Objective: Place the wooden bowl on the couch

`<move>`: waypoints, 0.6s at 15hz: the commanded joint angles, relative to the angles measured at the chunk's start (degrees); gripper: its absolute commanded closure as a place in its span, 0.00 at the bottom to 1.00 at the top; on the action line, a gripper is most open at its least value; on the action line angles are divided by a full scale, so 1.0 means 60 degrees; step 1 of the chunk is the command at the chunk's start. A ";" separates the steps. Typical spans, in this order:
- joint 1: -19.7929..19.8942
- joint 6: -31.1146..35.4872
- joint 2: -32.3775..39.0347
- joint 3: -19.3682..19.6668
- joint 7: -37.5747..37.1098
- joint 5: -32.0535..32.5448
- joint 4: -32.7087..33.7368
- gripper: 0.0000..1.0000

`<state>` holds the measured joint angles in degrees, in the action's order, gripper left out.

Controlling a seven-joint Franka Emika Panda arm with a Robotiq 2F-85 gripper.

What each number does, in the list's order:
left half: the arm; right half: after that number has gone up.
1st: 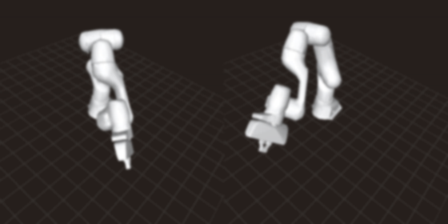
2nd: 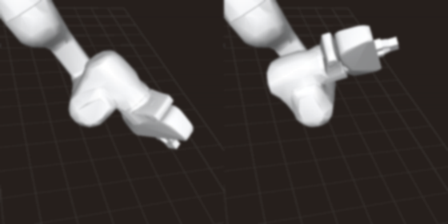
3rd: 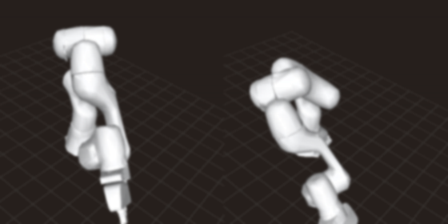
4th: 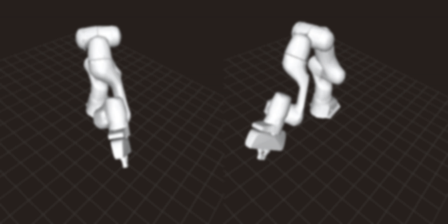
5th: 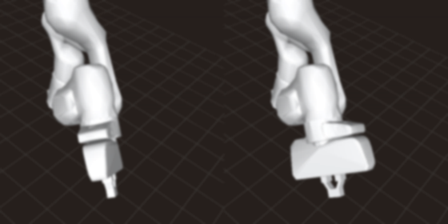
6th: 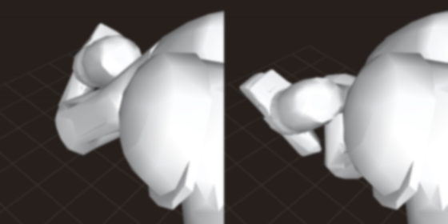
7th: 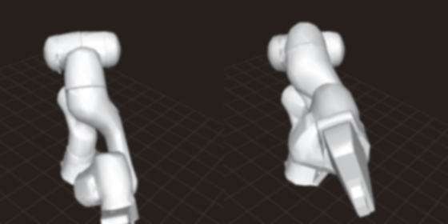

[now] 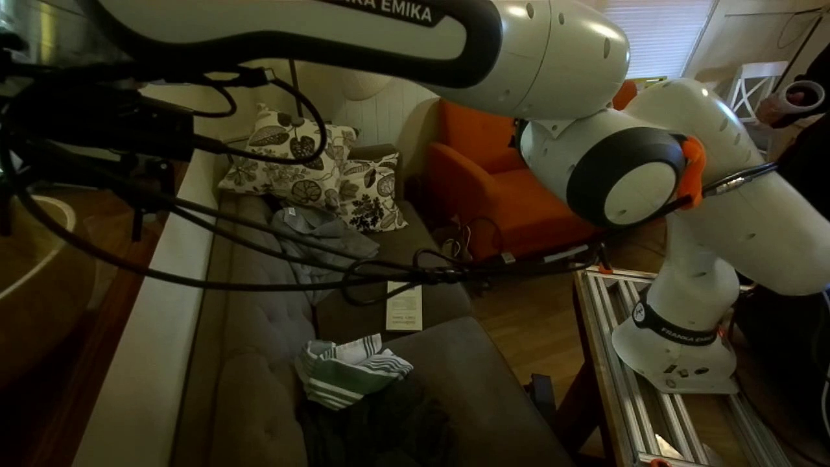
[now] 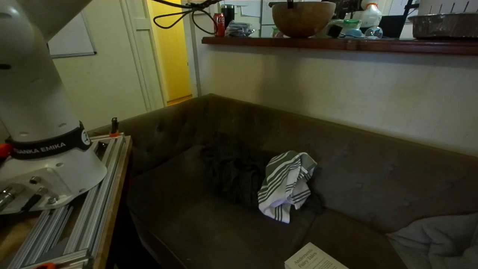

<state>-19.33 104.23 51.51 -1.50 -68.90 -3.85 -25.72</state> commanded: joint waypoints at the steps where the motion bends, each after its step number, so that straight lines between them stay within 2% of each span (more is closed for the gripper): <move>1: -0.0066 0.0268 -0.0045 0.0153 -0.0519 0.0249 -0.0127 0.00; 5: -0.0209 0.0968 0.0156 0.0497 -0.1657 0.0486 -0.0035 0.00; 9: -0.0256 0.1077 0.0443 0.0465 -0.1869 0.0495 0.0114 0.00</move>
<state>-20.14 109.76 52.74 1.17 -77.07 -2.35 -26.07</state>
